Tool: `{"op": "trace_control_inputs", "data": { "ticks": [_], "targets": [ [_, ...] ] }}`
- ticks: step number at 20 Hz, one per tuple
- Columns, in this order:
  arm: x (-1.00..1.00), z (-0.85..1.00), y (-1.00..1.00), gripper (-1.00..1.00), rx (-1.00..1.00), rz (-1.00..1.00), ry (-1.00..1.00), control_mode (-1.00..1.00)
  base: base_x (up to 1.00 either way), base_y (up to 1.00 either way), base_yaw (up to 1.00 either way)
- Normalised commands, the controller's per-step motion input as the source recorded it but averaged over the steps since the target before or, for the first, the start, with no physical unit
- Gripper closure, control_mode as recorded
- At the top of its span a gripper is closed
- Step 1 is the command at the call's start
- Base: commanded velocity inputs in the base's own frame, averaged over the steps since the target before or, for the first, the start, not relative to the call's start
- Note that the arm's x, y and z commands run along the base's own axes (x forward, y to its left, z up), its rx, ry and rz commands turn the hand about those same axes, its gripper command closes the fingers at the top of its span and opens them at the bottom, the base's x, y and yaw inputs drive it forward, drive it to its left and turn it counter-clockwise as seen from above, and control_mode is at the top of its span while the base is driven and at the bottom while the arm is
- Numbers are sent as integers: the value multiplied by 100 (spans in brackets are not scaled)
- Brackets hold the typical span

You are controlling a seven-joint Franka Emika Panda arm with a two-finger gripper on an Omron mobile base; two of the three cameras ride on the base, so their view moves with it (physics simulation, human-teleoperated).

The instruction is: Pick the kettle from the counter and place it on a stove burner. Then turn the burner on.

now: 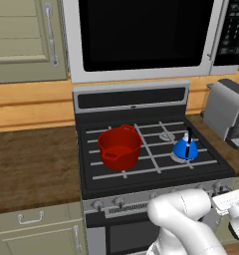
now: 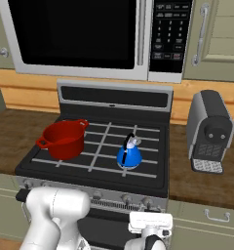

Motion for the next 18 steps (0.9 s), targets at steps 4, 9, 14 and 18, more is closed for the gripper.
{"op": "trace_control_inputs", "data": {
  "ticks": [4, 9, 14, 18],
  "targets": [
    [0, 0, 0, 100, 0, 0, 0, -100, 0, 0, 0],
    [0, 18, 0, 100, 0, 2, -11, -100, 0, 0, 0],
    [-2, 17, -2, 100, -18, 17, -30, -100, 0, 0, 0],
    [0, 18, 0, 100, -22, 28, -19, -100, 0, 0, 0]
  ]
}}
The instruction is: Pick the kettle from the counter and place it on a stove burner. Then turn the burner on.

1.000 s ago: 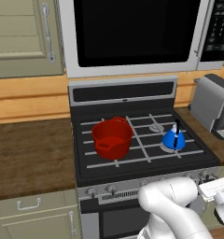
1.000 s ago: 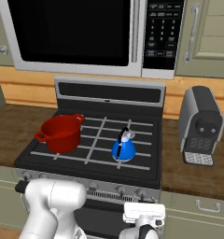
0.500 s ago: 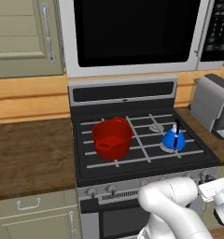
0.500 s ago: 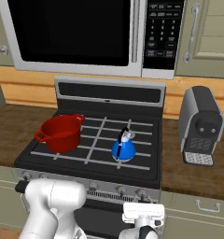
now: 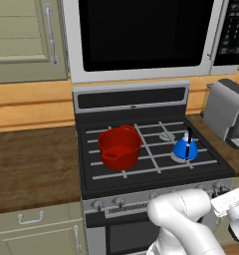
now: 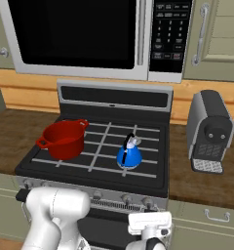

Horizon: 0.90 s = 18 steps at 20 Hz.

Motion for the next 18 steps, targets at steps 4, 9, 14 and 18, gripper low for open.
{"op": "trace_control_inputs", "data": {
  "ticks": [4, 9, 14, 18],
  "targets": [
    [0, 16, 0, 100, -21, 30, -6, -100, 0, 0, 0],
    [0, 22, 0, 100, -23, 29, 0, -100, 0, 0, 0],
    [0, 23, 0, 100, -26, 29, -1, -100, 0, 0, 0],
    [0, 19, 0, 100, -29, 31, -3, -100, 0, 0, 0]
  ]
}}
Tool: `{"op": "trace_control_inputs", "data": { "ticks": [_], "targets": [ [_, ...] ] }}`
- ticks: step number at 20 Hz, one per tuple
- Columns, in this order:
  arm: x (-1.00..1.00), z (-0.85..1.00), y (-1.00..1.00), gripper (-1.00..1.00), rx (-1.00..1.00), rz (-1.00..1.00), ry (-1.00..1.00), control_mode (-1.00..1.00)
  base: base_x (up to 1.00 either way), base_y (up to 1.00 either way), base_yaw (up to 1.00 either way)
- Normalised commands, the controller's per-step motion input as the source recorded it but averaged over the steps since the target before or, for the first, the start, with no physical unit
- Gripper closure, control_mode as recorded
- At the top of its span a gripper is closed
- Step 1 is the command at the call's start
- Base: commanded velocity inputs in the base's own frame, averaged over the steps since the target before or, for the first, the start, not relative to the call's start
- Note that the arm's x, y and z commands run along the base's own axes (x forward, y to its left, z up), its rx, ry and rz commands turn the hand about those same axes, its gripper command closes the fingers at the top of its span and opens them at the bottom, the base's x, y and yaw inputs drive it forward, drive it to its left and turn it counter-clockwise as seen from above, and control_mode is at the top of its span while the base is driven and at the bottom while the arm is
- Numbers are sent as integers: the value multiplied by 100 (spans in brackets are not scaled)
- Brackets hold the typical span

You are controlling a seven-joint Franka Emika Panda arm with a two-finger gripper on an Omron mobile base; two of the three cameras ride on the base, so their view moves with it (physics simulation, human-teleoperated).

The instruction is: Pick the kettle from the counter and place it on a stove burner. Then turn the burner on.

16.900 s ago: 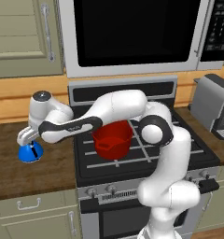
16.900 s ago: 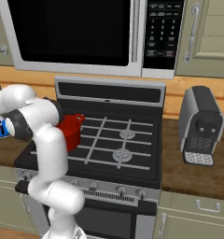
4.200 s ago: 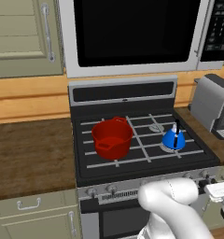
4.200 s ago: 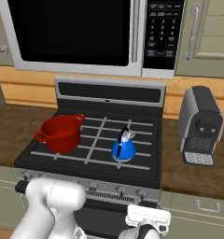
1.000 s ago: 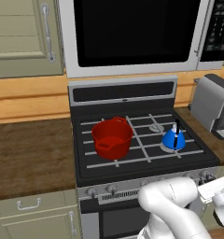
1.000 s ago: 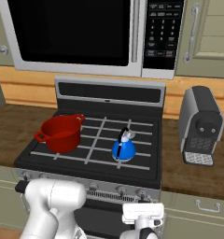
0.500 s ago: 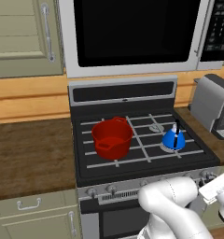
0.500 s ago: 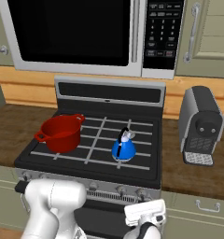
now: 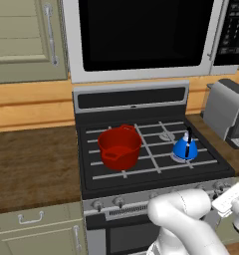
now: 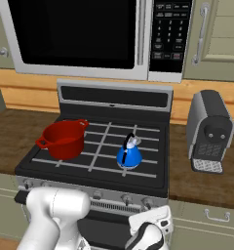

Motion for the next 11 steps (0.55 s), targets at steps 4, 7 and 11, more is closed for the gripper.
{"op": "trace_control_inputs", "data": {
  "ticks": [4, 7, 11],
  "targets": [
    [0, 21, 0, 100, -28, 31, 0, -100, 0, 0, 0],
    [1, 33, 3, 100, -19, 22, 0, -100, 0, 0, 0],
    [0, 12, 3, -100, -4, 1, 0, -100, 0, 0, 0]
  ]
}}
